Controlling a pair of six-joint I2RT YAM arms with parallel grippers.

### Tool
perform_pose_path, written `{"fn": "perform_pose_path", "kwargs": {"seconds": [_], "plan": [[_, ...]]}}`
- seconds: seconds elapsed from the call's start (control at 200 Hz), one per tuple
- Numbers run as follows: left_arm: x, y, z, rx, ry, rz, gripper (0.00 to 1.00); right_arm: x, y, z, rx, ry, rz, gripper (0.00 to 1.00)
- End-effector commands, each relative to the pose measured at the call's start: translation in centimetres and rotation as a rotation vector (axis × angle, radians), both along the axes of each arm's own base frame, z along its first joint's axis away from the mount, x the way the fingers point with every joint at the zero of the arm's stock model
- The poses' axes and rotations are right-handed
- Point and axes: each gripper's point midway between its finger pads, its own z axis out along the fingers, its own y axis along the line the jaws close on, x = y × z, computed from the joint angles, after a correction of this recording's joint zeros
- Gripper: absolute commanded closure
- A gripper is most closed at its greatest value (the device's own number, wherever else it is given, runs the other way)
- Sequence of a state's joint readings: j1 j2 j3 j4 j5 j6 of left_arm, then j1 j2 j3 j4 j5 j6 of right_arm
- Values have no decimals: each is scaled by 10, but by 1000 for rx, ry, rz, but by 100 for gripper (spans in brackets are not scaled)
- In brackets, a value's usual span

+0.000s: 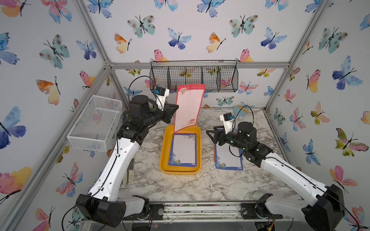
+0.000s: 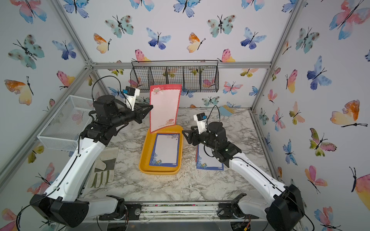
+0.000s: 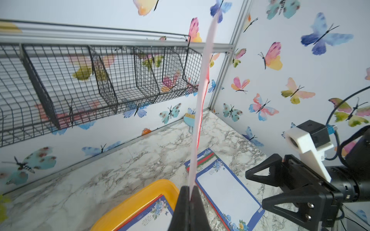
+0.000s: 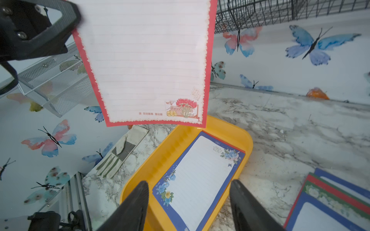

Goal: Take out the stationery paper from the storage box
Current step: Pick up the stationery paper from the storage box.

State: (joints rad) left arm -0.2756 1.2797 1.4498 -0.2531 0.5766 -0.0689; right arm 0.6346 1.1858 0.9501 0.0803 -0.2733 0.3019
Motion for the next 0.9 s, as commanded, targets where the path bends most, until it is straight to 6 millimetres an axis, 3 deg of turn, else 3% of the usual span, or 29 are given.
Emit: {"fn": "perform_pose_path", "kwargs": {"seconds": [0.0,0.135,0.37,0.676,0.896], "plan": [[-22,-14,39,-79,-157,-161,100,-6,6,30,-12,-160,65,30],[-37,-25,49,-120,-206,-295,100,-14,10,61,-3,-295,125,27],[-51,-18,61,-261,-182,-416,100,-13,0,103,-10,-486,73,21],[-52,-20,45,-287,-128,-460,100,-17,-7,136,-14,-642,40,15],[-60,-19,31,-283,-125,-454,100,-31,10,148,22,-695,169,29]]}}
